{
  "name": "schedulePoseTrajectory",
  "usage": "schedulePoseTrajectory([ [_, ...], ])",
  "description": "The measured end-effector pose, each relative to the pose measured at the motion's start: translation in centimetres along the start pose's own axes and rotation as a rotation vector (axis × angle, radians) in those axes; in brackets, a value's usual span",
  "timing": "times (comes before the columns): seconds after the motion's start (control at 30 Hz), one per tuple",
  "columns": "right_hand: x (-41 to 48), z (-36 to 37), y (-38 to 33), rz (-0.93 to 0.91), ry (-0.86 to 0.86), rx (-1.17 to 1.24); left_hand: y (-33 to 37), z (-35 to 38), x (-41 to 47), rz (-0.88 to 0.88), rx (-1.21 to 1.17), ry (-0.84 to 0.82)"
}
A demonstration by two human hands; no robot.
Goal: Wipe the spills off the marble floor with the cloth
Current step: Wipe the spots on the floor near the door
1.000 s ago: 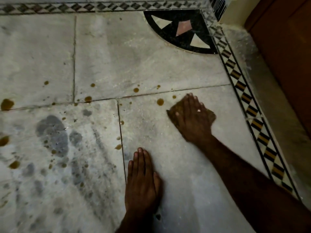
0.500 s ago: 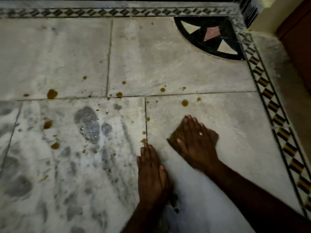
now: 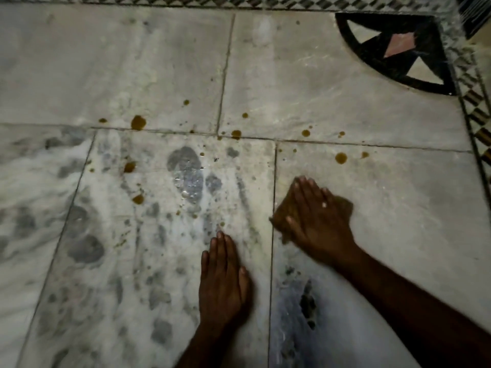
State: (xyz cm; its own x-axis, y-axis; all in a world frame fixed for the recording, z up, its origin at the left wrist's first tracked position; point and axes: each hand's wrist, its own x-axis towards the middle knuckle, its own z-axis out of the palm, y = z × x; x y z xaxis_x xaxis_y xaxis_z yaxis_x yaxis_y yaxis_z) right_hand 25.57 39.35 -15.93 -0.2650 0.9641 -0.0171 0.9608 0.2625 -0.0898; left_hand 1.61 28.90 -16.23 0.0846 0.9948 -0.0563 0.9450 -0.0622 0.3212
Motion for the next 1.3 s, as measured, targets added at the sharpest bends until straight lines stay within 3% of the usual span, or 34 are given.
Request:
schedulePoseTrajectory([
  [0.07,4.2,0.2,-2.7,0.021,0.015,0.005,0.0,-0.1,0.2,-0.028,-0.026,0.008],
  [0.13,6.1,1.1,-6.8,-0.076,0.060,0.035,-0.4,-0.2,0.3,-0.078,-0.040,0.036],
  [0.23,1.0,1.7,-11.3,-0.324,0.018,0.057,-2.3,-0.7,-0.5,-0.139,-0.055,0.045],
  [0.33,-4.3,0.6,-9.1,-0.470,-0.015,0.029,-4.6,-1.3,-2.0,-0.146,-0.014,0.051],
  [0.47,0.4,0.3,-5.2,-0.174,0.008,0.000,-5.4,-1.7,-2.6,-0.210,-0.042,0.050],
  [0.57,5.9,0.8,-10.3,-0.054,0.016,0.047,-5.2,-1.7,-2.5,-0.234,-0.083,0.068],
  [0.7,2.9,2.8,-17.6,-0.396,0.028,0.095,-5.7,-2.1,-2.5,-0.284,-0.158,0.113],
  [0.83,-3.7,1.8,-13.9,-0.644,-0.046,0.059,-7.6,-3.2,-3.8,-0.291,-0.126,0.109],
  [0.97,1.3,1.1,-9.1,-0.355,-0.002,0.037,-10.2,-3.5,-4.3,-0.367,-0.114,0.120],
  [1.07,7.0,1.7,-13.6,-0.242,0.015,0.016,-11.0,-3.0,-4.6,-0.417,-0.119,0.127],
  [1.2,4.8,3.5,-21.5,-0.530,0.061,0.053,-10.8,-3.0,-4.4,-0.466,-0.140,0.191],
  [1.3,-0.8,2.6,-20.2,-0.779,-0.019,0.064,-11.5,-3.7,-4.7,-0.483,-0.134,0.202],
])
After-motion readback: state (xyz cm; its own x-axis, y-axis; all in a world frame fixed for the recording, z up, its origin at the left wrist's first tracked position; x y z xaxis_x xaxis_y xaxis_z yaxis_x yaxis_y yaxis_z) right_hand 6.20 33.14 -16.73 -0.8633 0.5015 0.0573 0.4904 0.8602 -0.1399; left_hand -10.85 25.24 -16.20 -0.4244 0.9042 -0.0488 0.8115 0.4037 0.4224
